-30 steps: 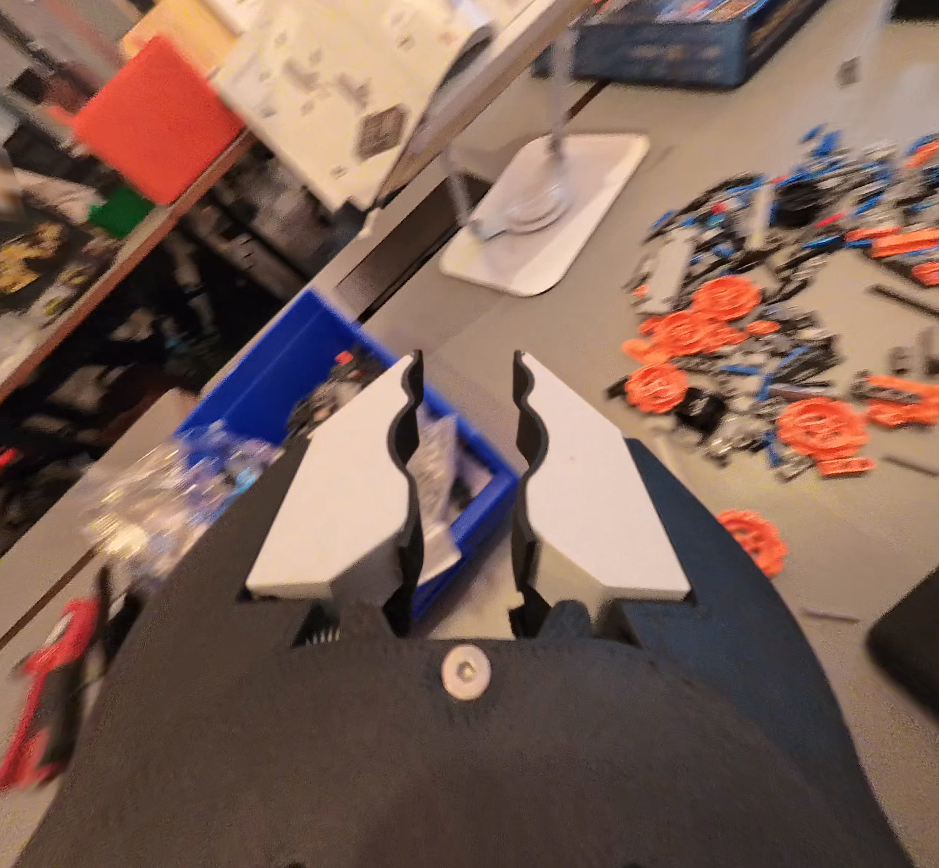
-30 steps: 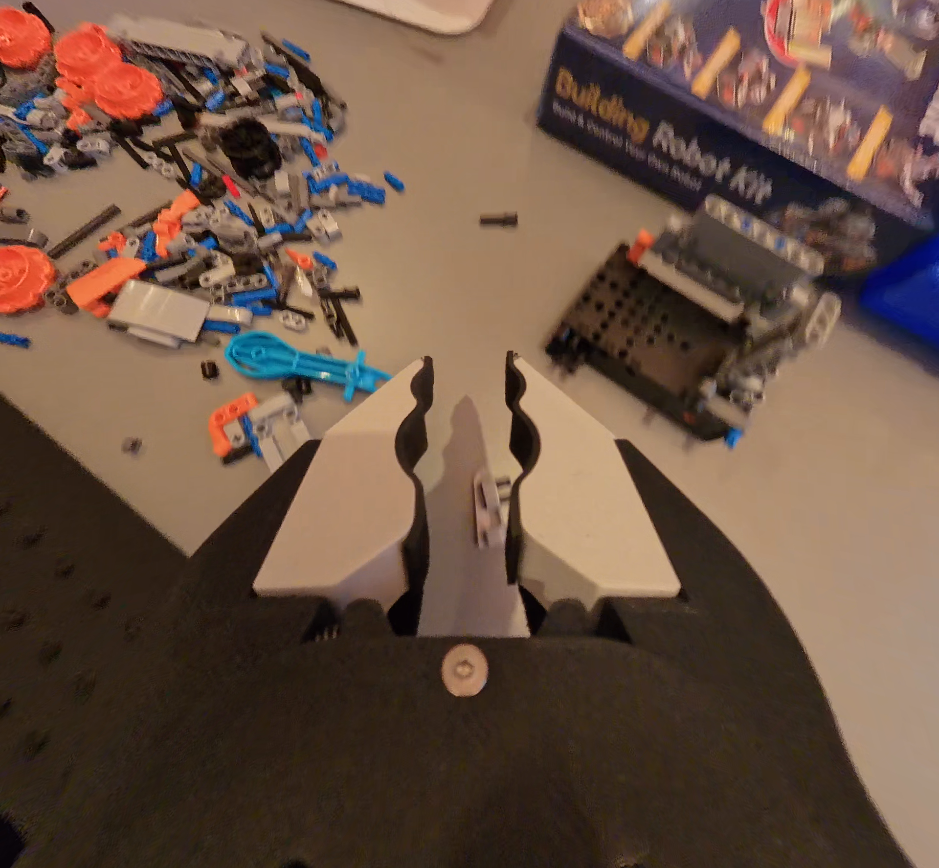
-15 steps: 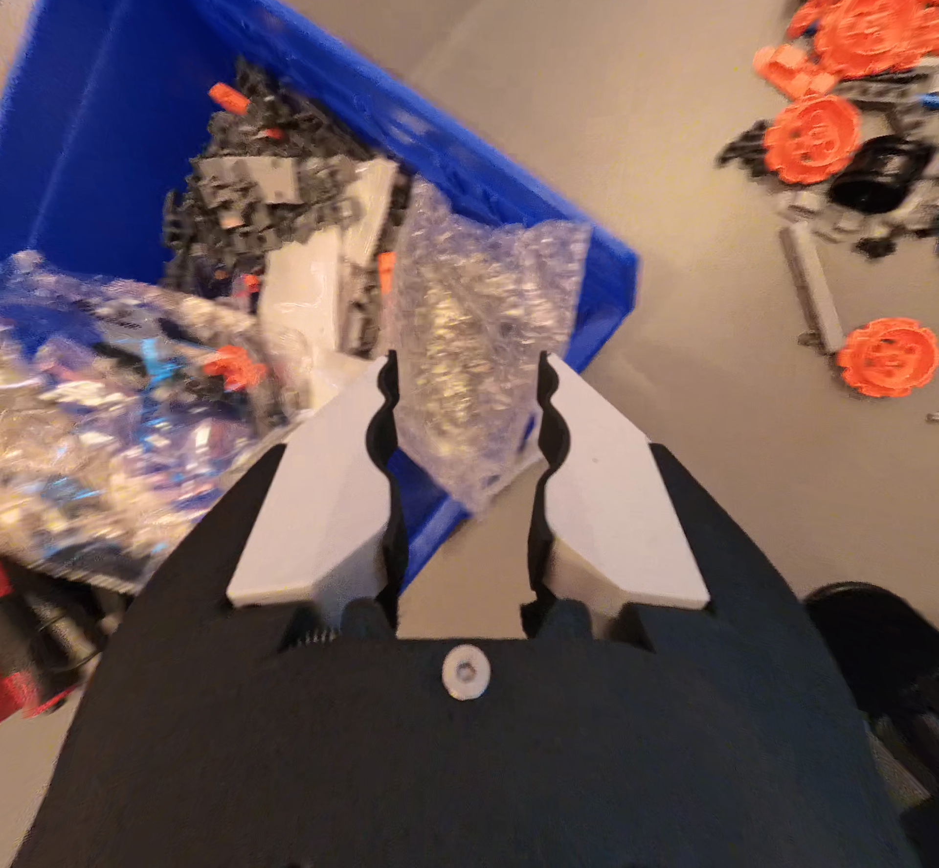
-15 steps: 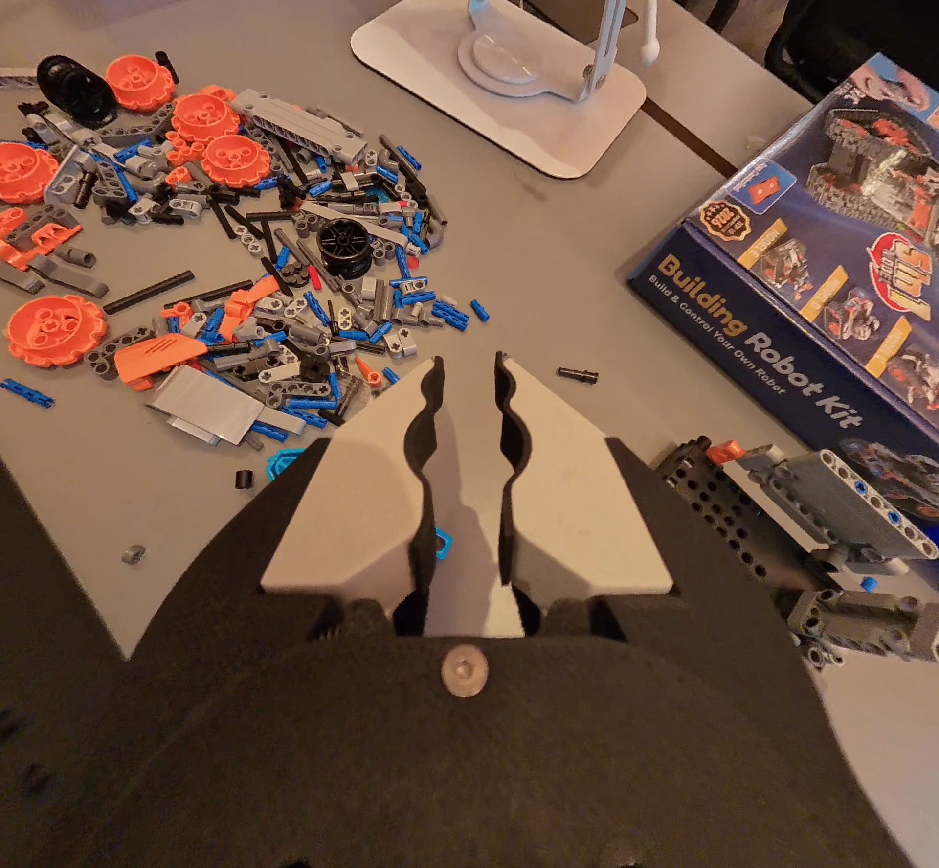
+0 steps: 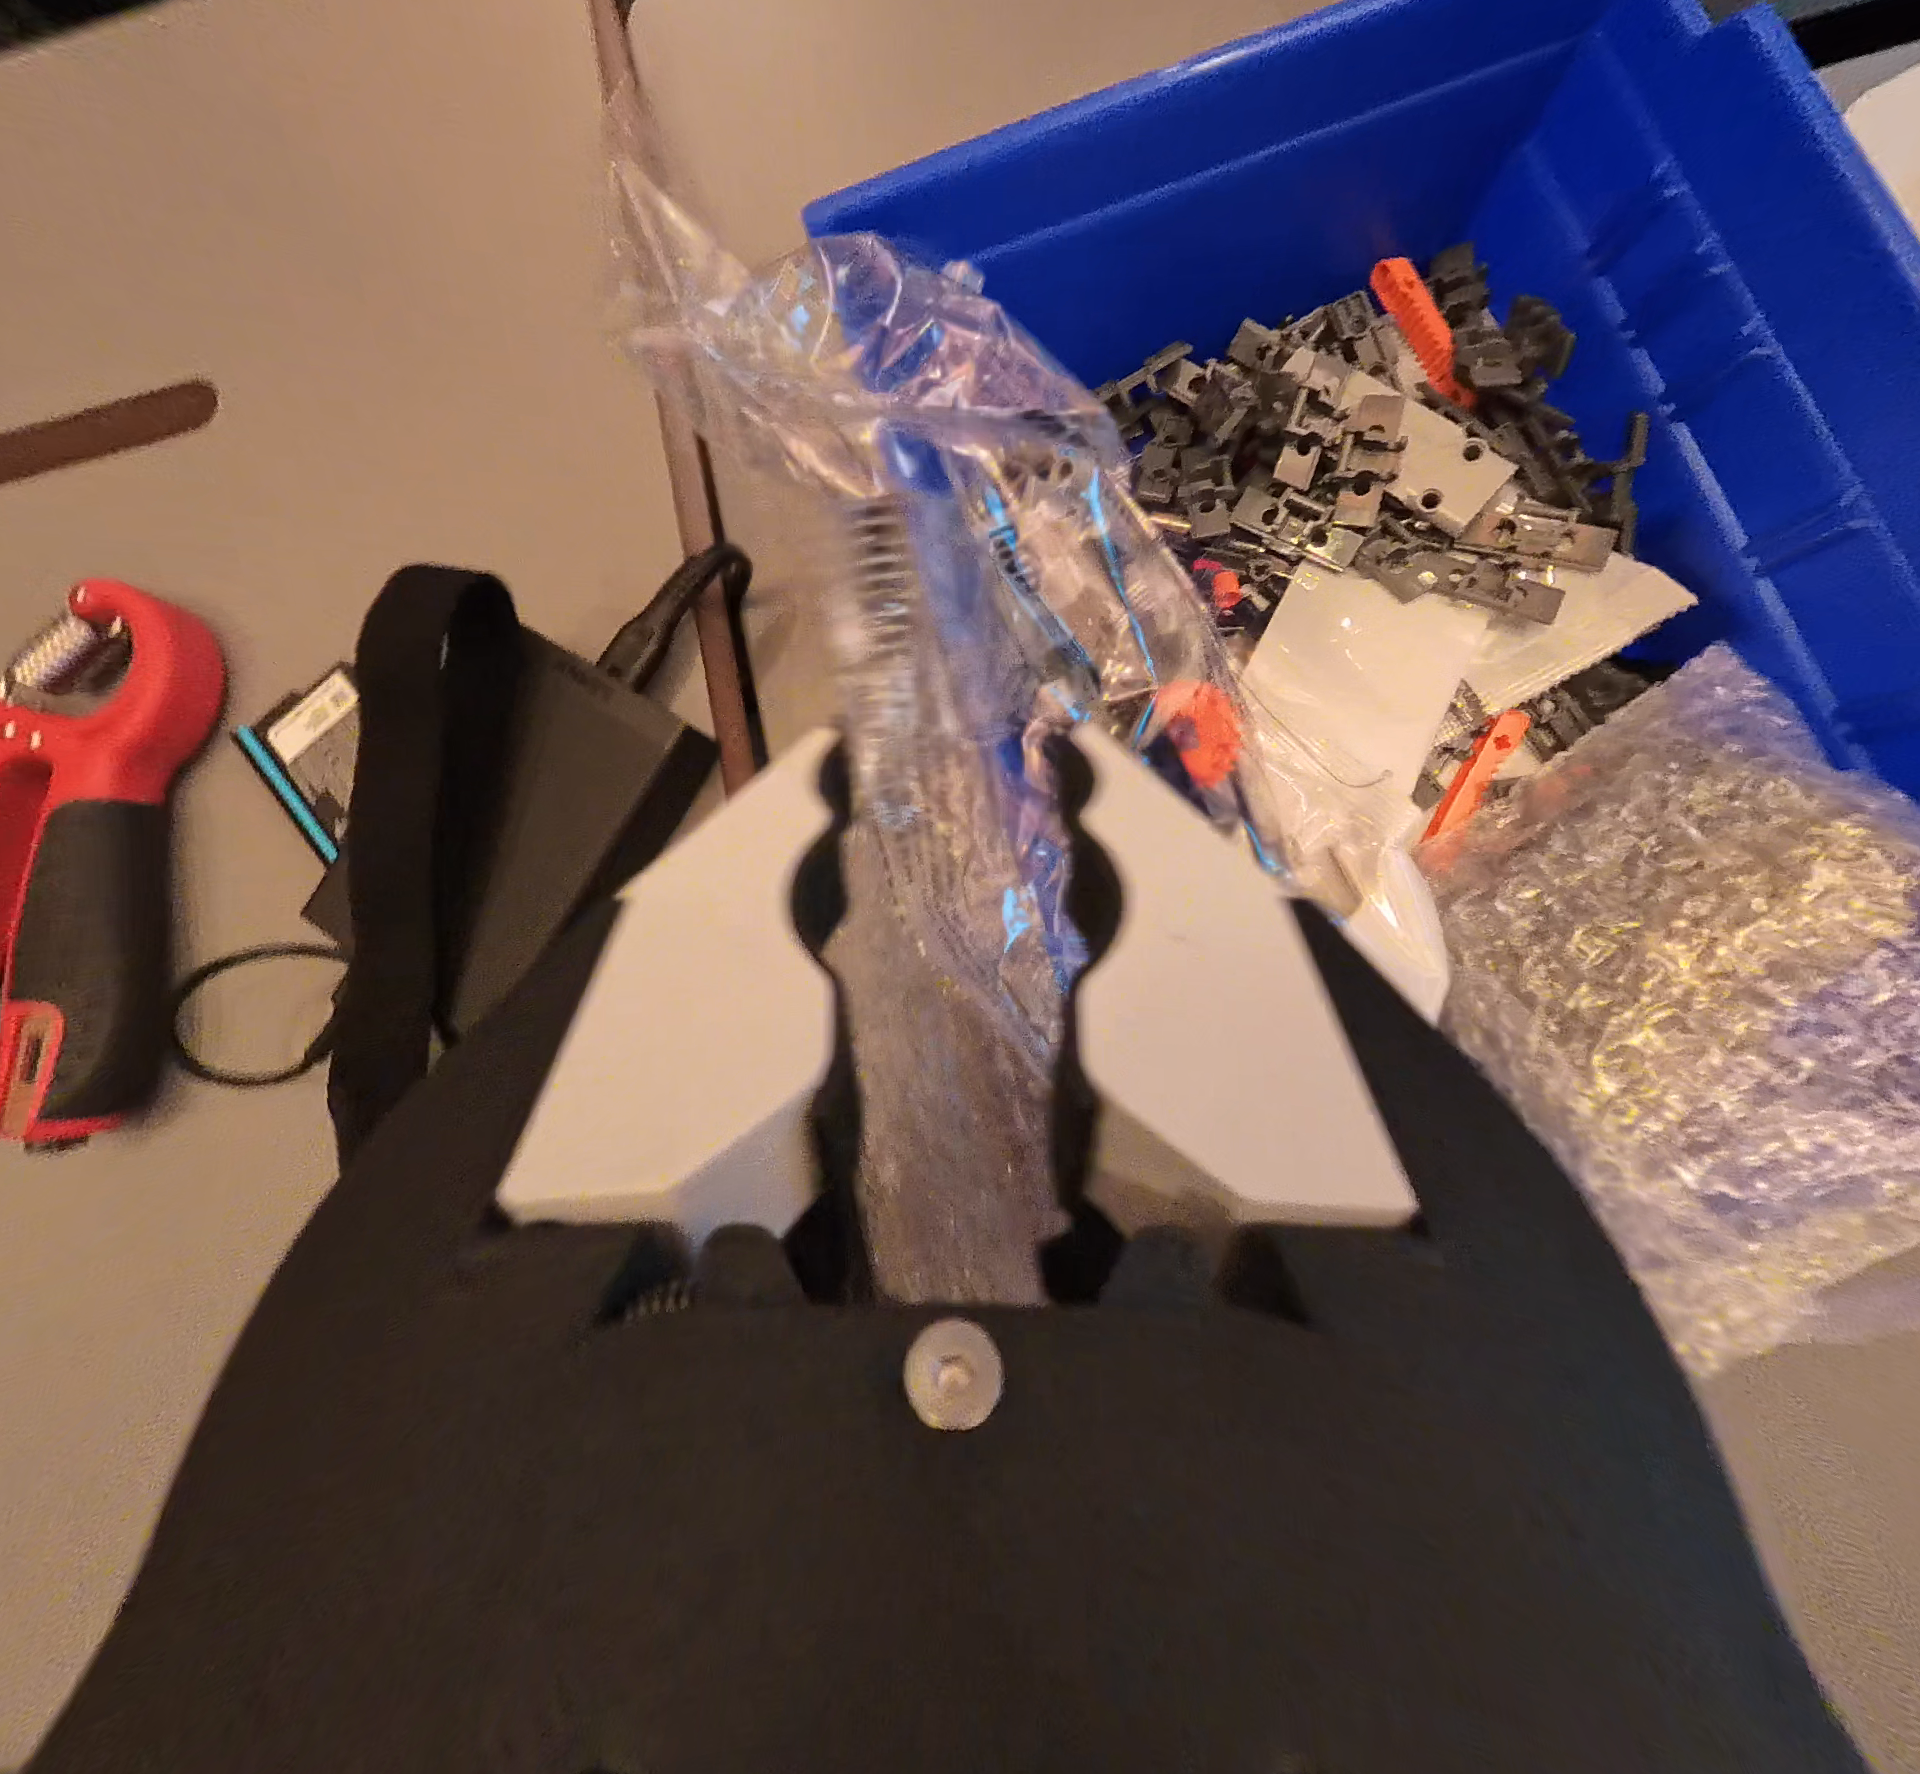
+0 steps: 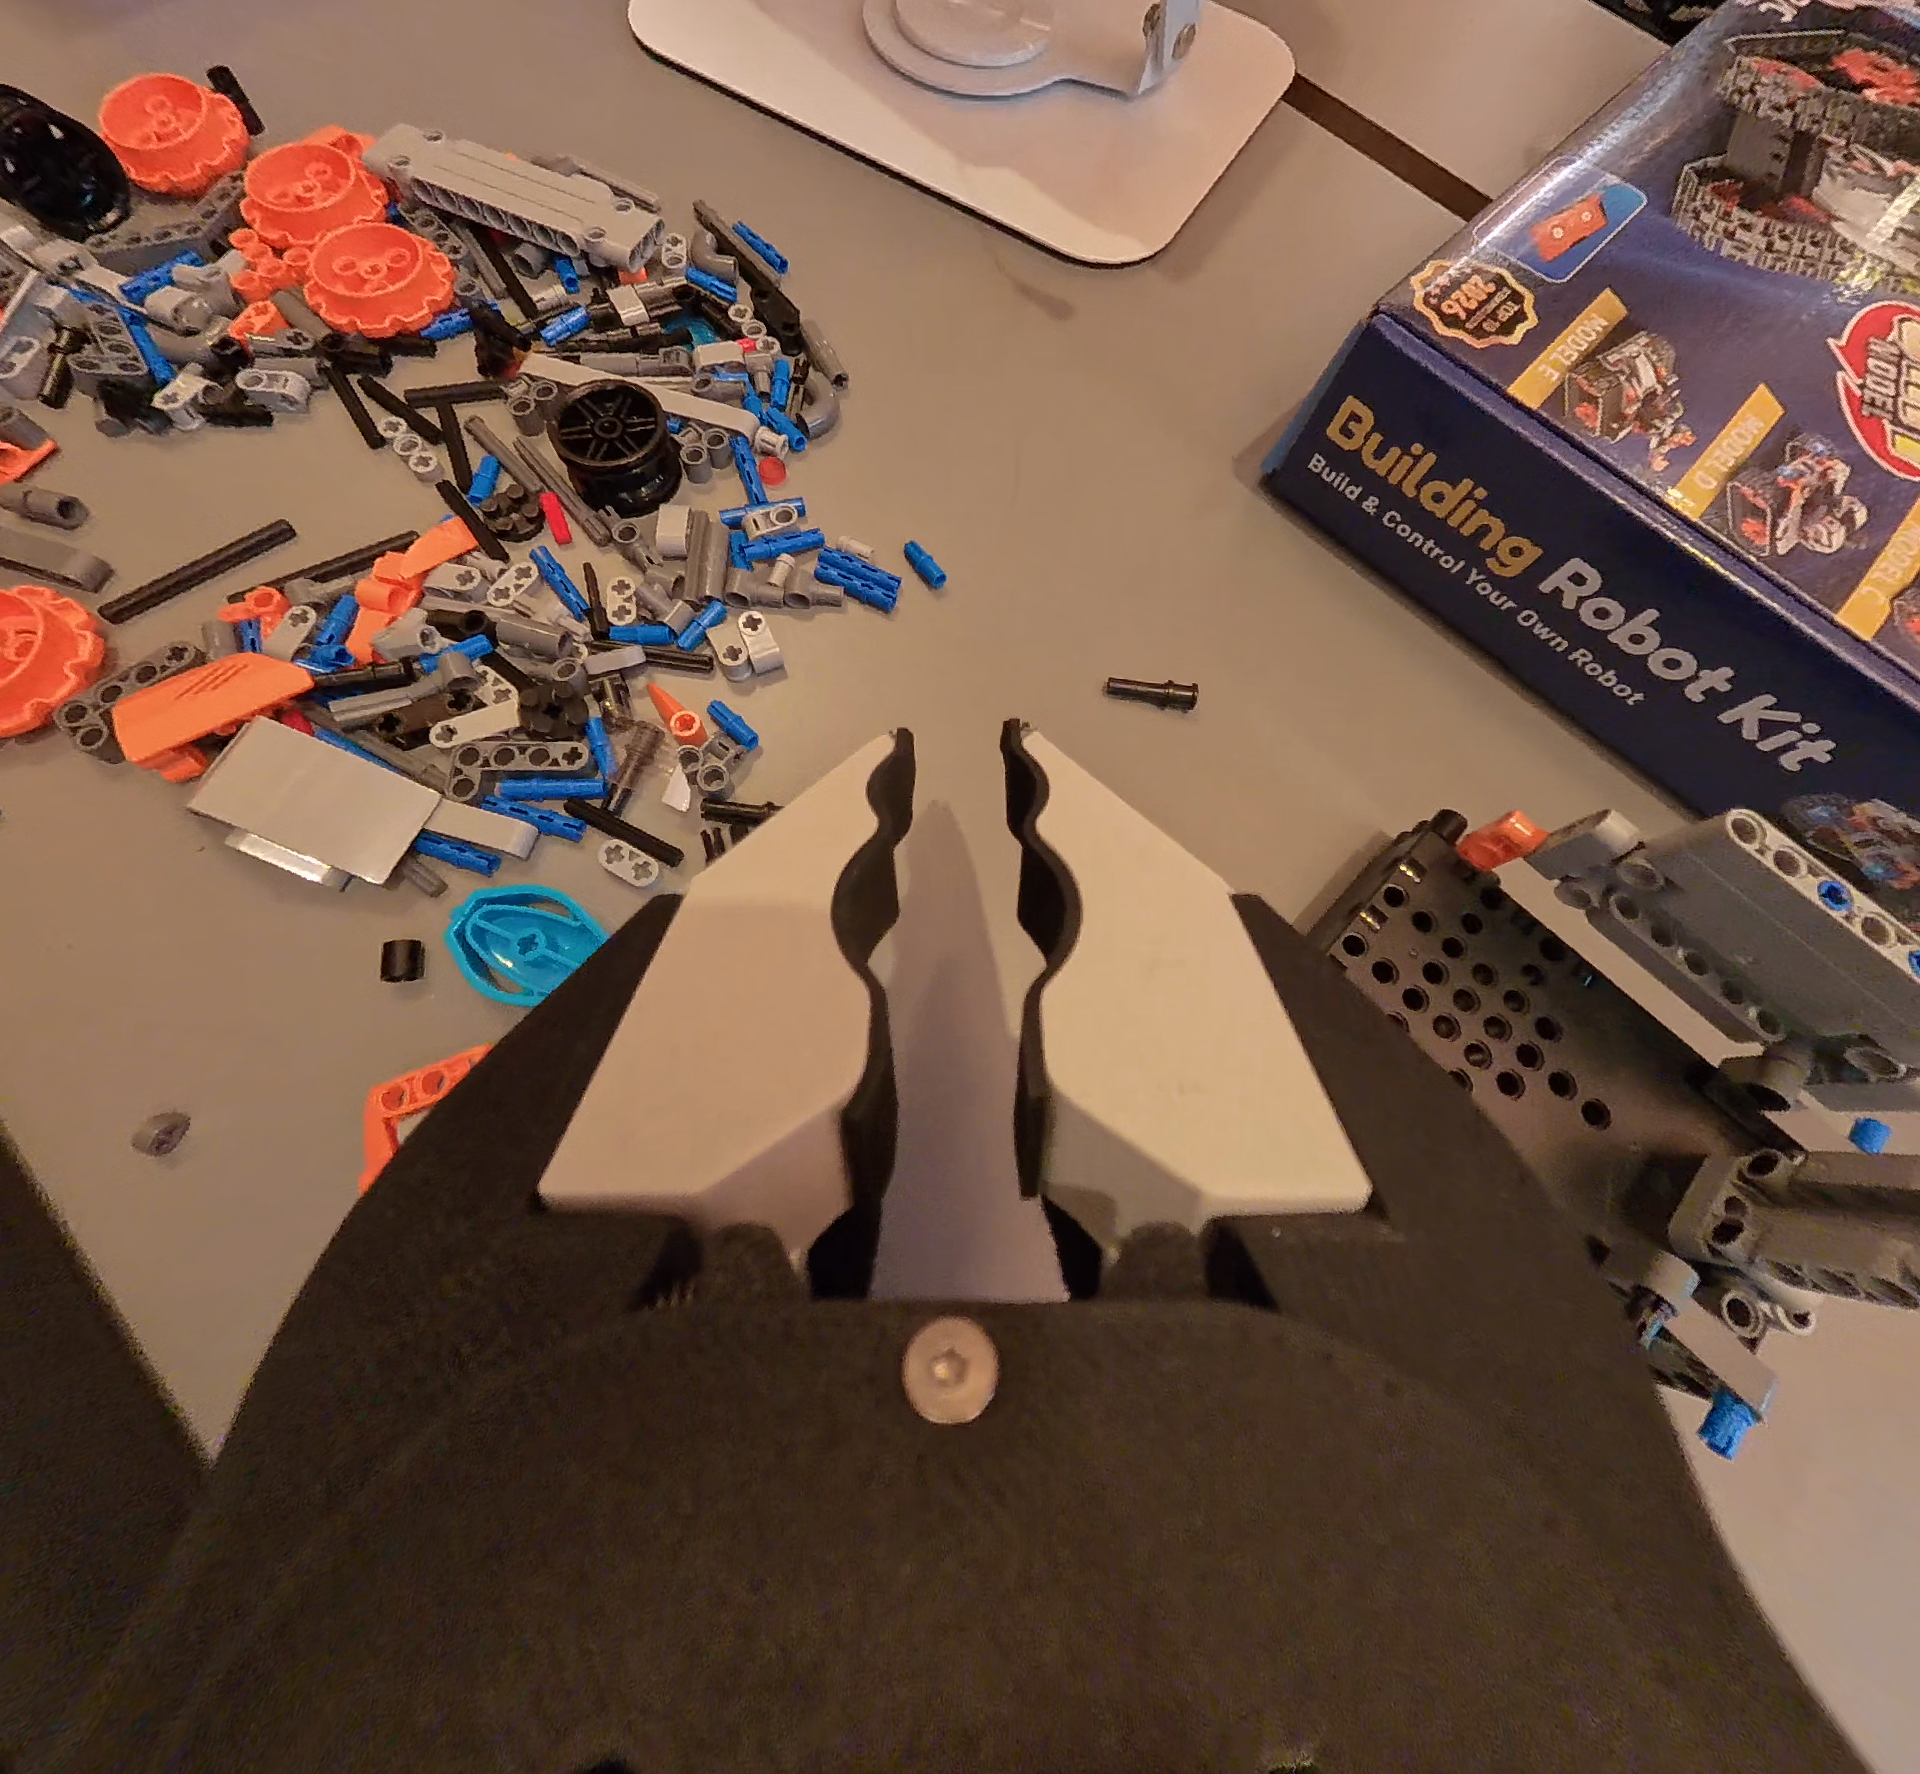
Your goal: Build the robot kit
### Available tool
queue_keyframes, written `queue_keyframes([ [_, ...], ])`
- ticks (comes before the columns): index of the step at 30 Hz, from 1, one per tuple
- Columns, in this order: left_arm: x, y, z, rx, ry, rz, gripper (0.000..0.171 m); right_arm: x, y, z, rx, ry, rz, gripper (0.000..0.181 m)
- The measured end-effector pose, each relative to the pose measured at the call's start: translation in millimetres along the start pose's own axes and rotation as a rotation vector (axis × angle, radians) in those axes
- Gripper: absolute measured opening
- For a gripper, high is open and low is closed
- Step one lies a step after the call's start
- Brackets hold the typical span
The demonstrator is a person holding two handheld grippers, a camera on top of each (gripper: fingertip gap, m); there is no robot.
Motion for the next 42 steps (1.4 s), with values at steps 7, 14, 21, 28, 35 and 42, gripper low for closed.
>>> queue_keyframes([
  [7,-6.6,-18.2,4.0,0.070,0.136,0.256,0.000,4.8,3.8,4.9,0.021,0.008,-0.019,0.014],
  [14,-20.0,-58.5,7.3,0.187,0.230,0.448,0.000,9.1,3.8,11.2,0.028,0.019,-0.002,0.010],
  [21,-25.1,-72.2,6.2,0.274,0.251,0.515,0.000,15.6,4.6,18.2,0.055,0.028,-0.010,0.008],
  [28,-13.0,-73.6,-7.3,0.425,0.229,0.587,0.000,20.1,9.6,20.4,0.083,0.009,-0.045,0.007],
  [35,0.3,-73.4,-16.0,0.567,0.216,0.668,0.000,21.5,10.9,22.4,0.106,0.006,-0.055,0.005],
  [42,2.8,-74.6,-14.2,0.618,0.233,0.688,0.000,22.0,10.8,23.3,0.105,0.011,-0.048,0.005],
])
Point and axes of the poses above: each gripper's, where its closed fingertips meet, y out along the fingers, x out of its underside, z = x × y across the jaws, the point moved 10 cm from there along -y, back along the fingers, and after that the axes turned 2 degrees about -x, right-handed, at the moved point
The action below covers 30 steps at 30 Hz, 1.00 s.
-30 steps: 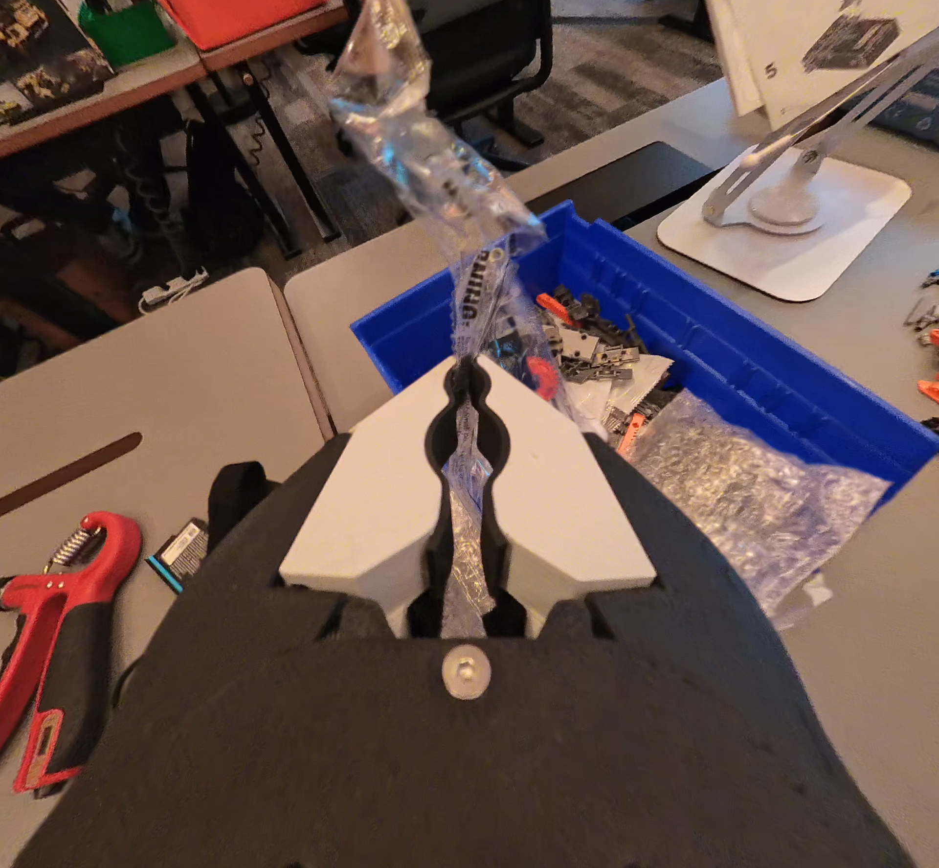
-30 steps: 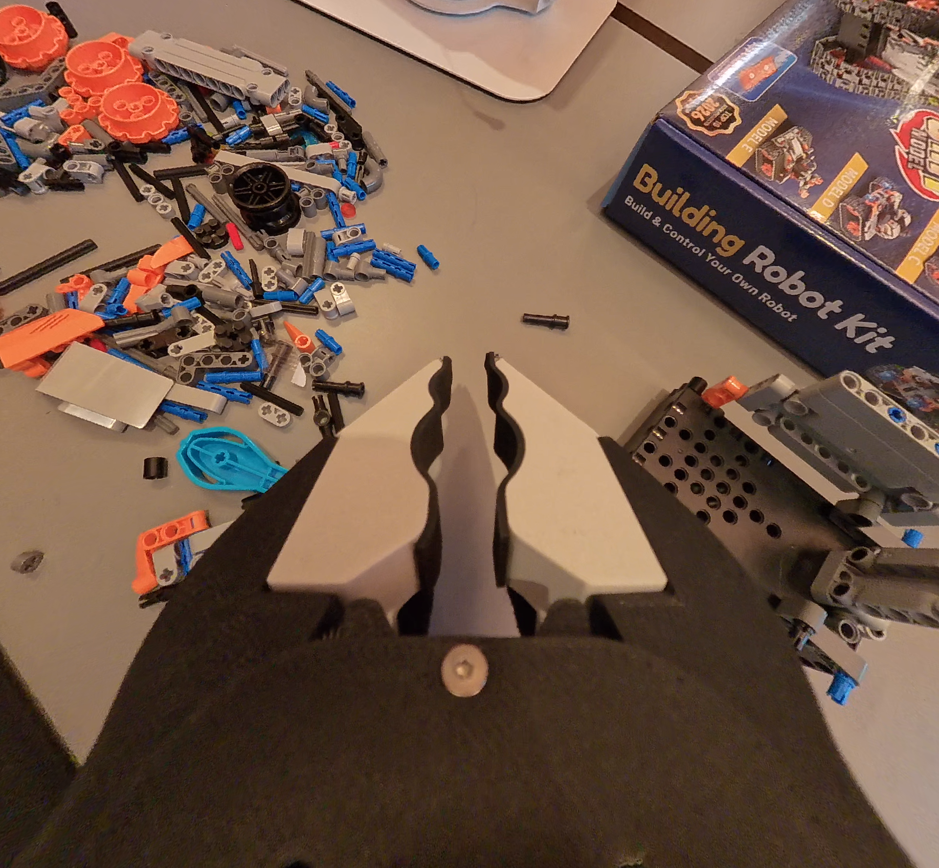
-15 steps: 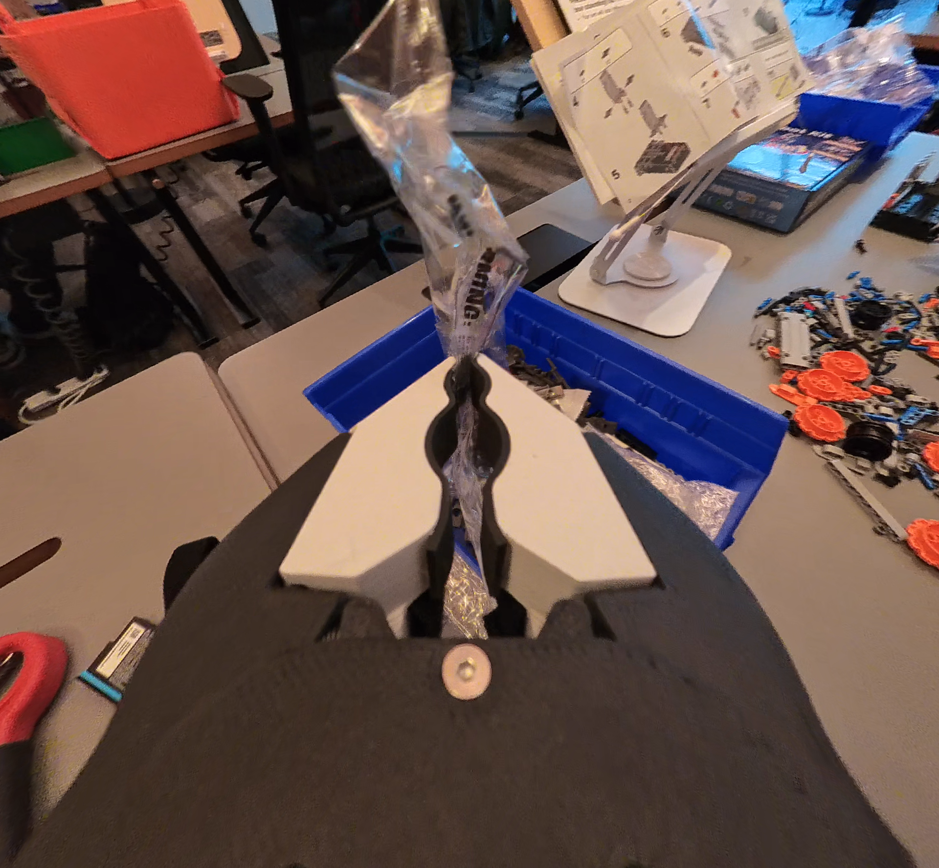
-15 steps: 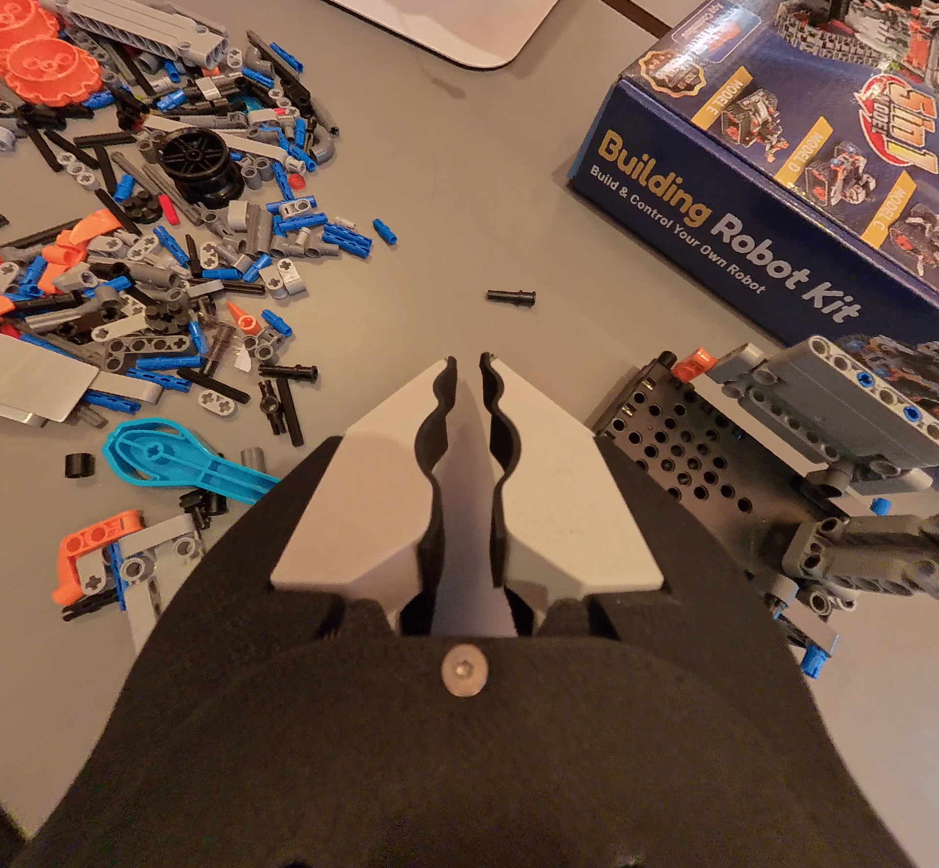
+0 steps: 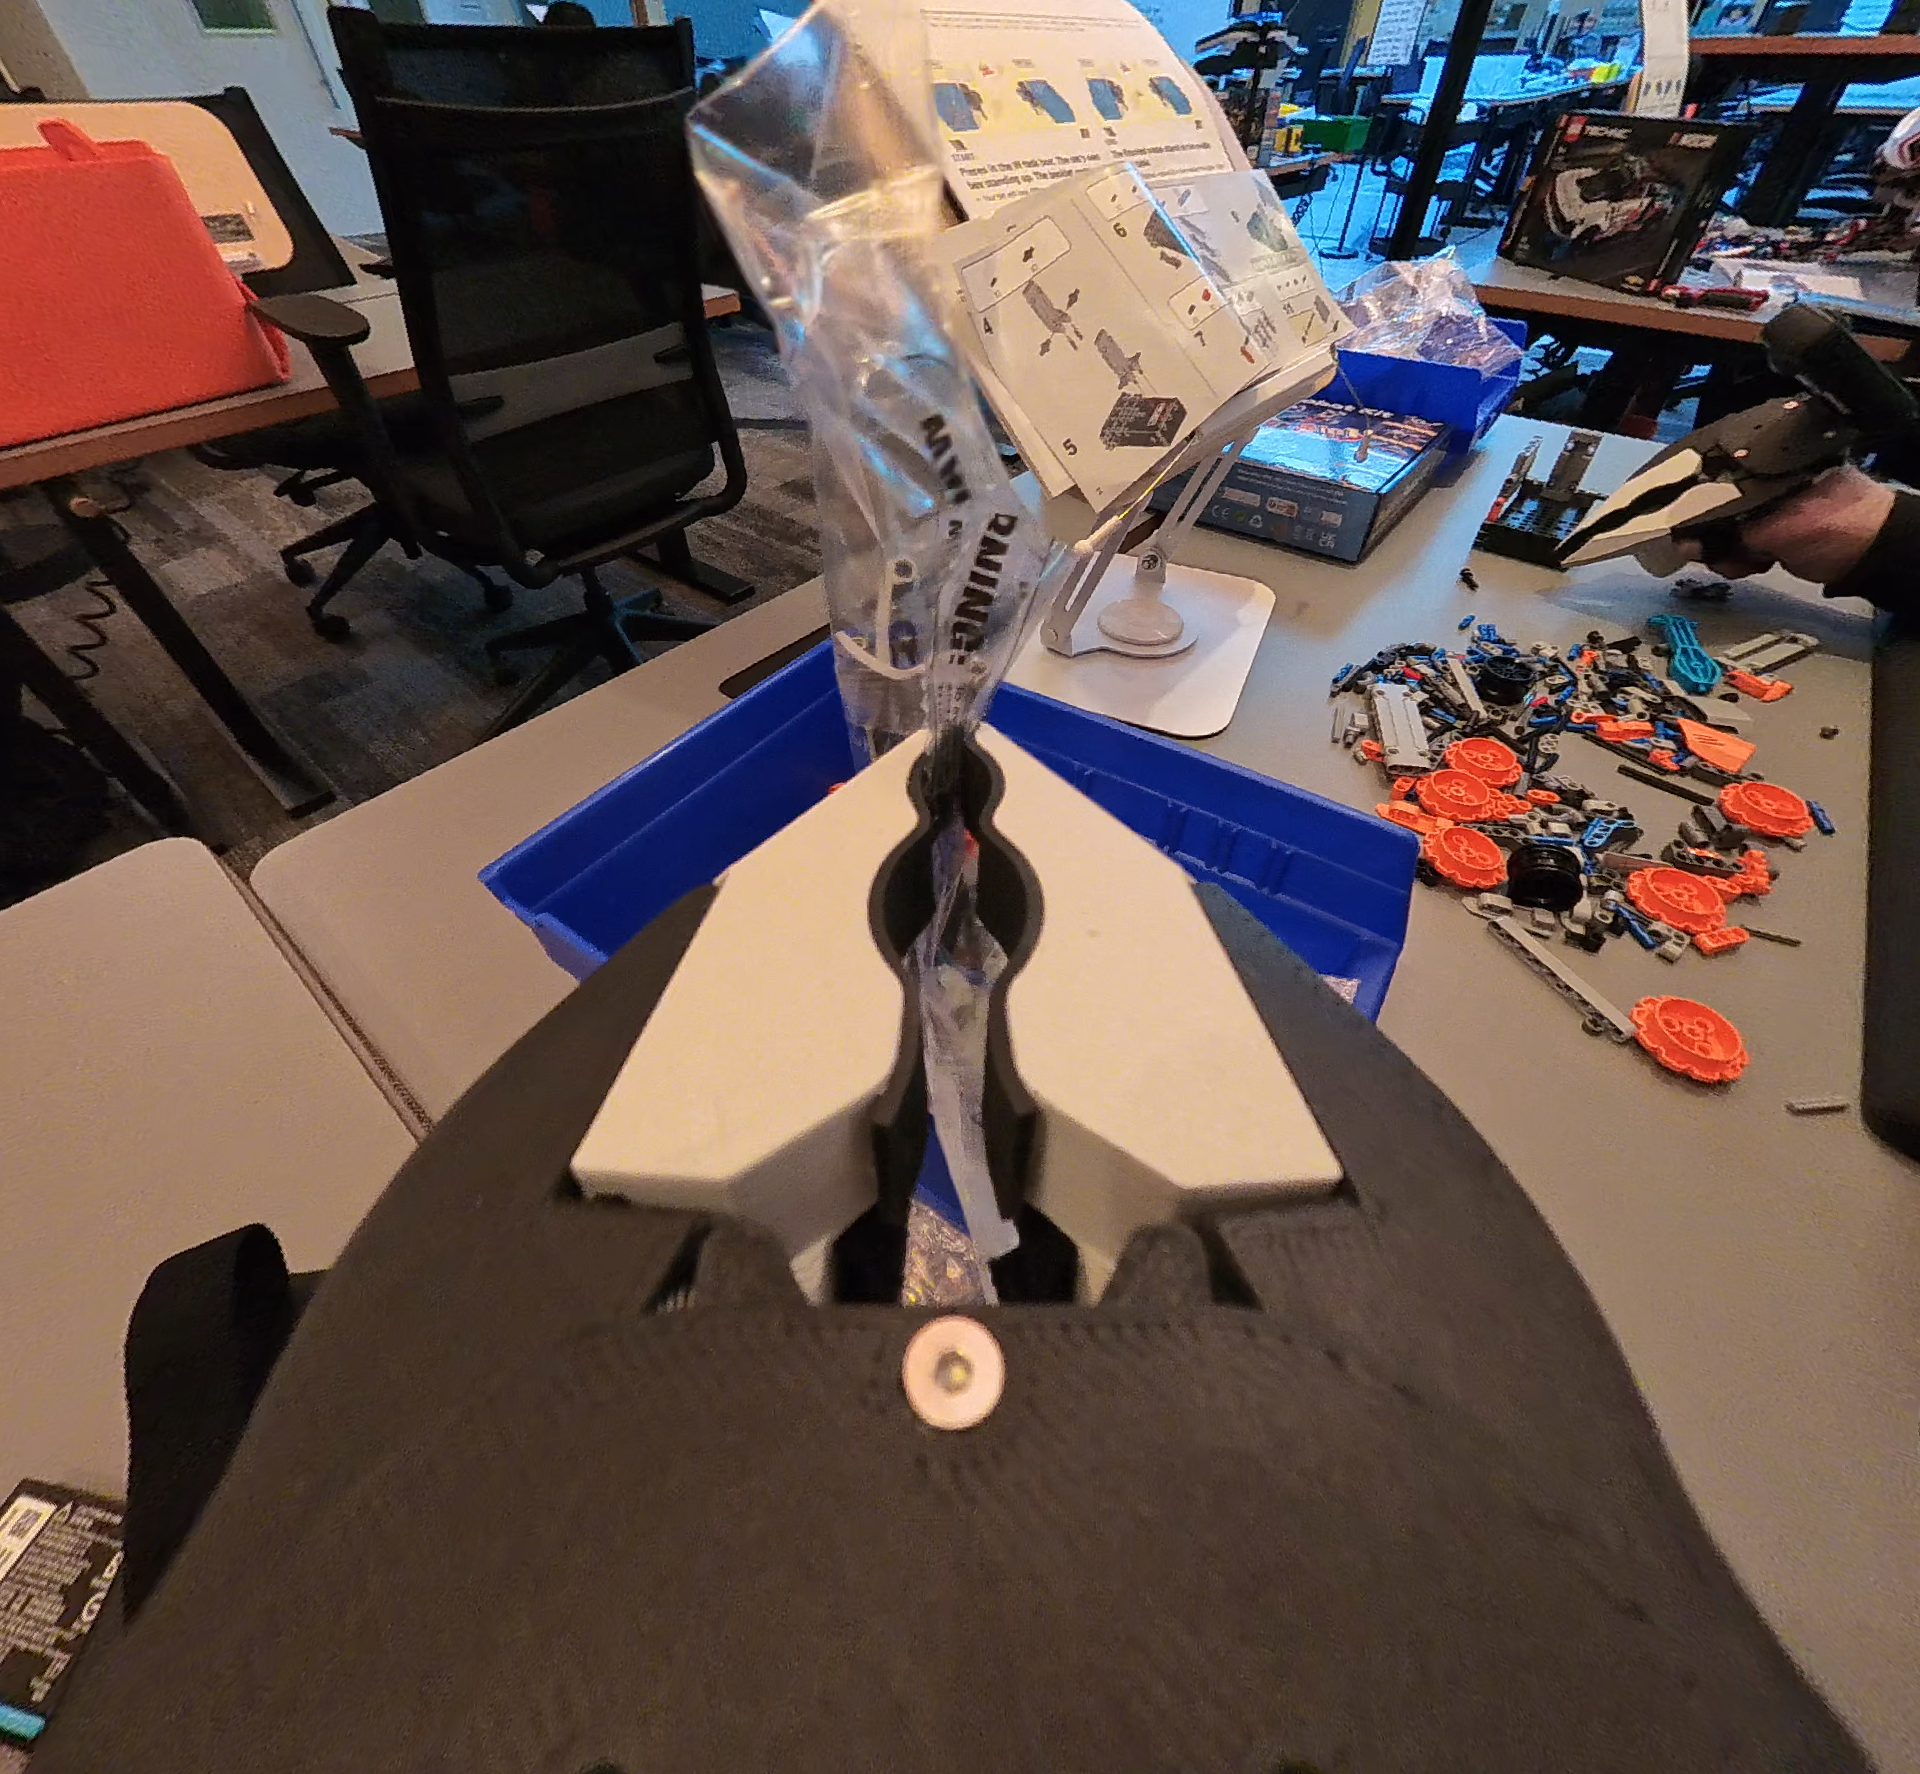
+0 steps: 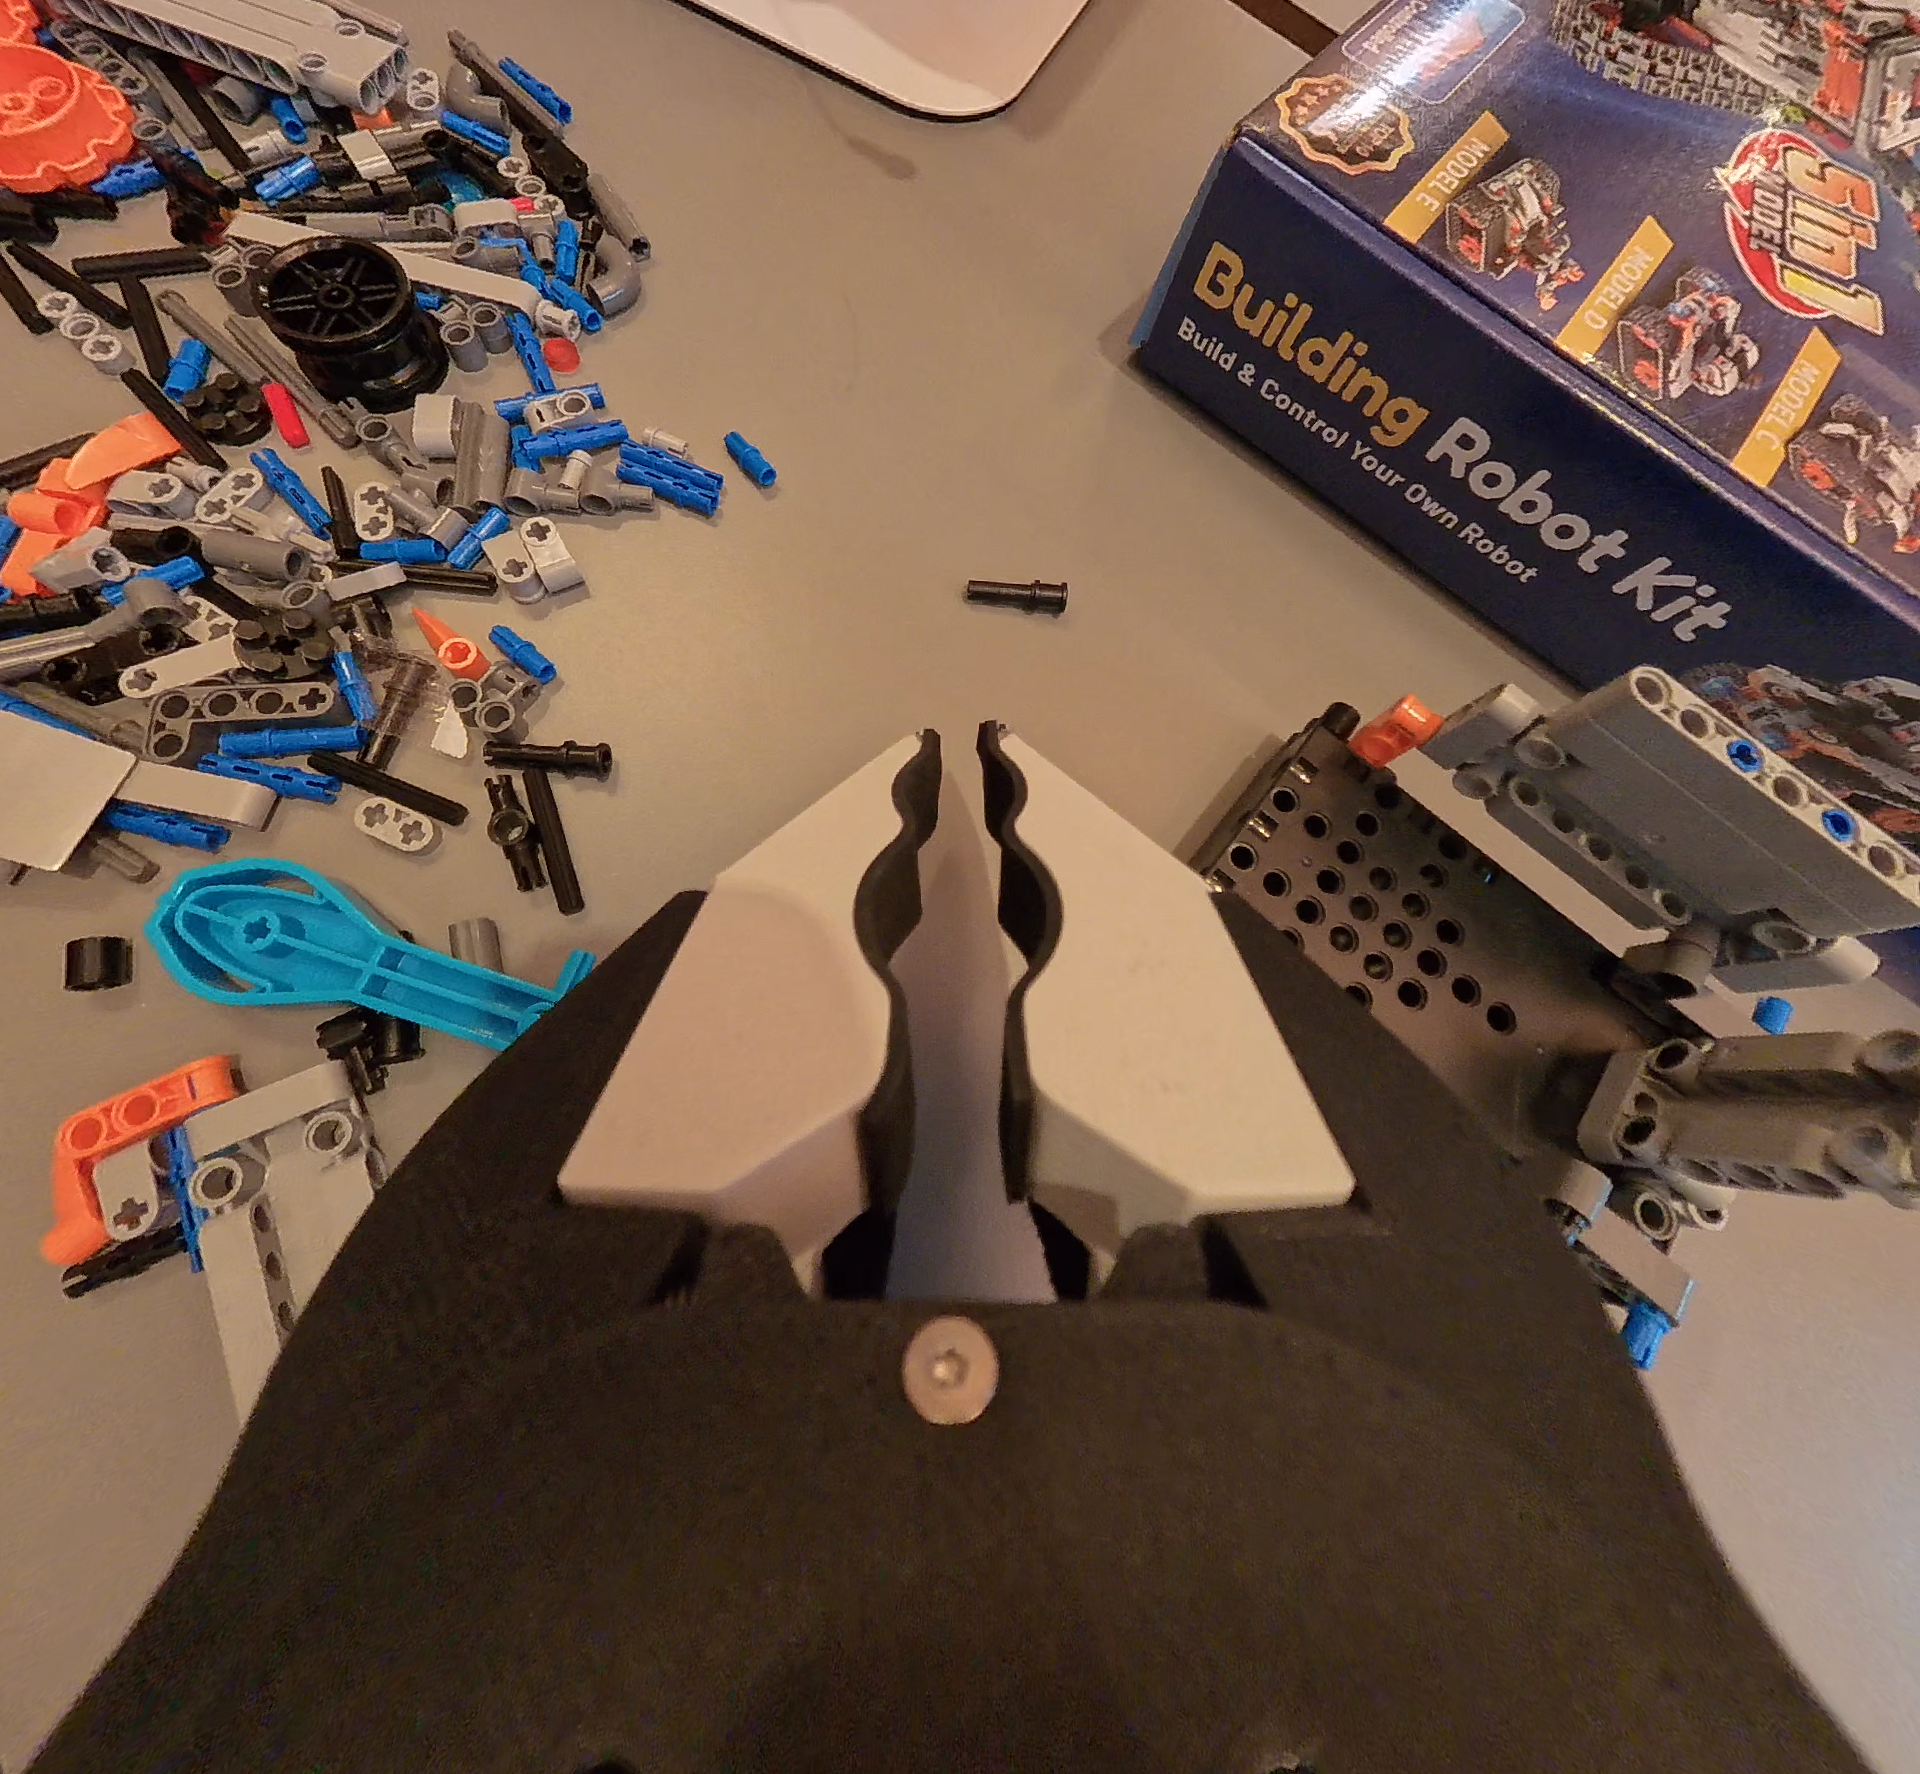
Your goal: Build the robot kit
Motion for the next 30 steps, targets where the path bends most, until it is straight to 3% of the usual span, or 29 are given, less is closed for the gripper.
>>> queue_keyframes([
  [26,-7.4,15.9,22.5,0.194,0.077,0.043,0.000,-0.3,-1.7,0.0,-0.021,0.002,0.016,0.006],
  [30,-5.6,22.8,17.1,0.096,0.066,-0.025,0.000,0.2,-1.8,0.7,-0.022,0.005,0.017,0.006],
])
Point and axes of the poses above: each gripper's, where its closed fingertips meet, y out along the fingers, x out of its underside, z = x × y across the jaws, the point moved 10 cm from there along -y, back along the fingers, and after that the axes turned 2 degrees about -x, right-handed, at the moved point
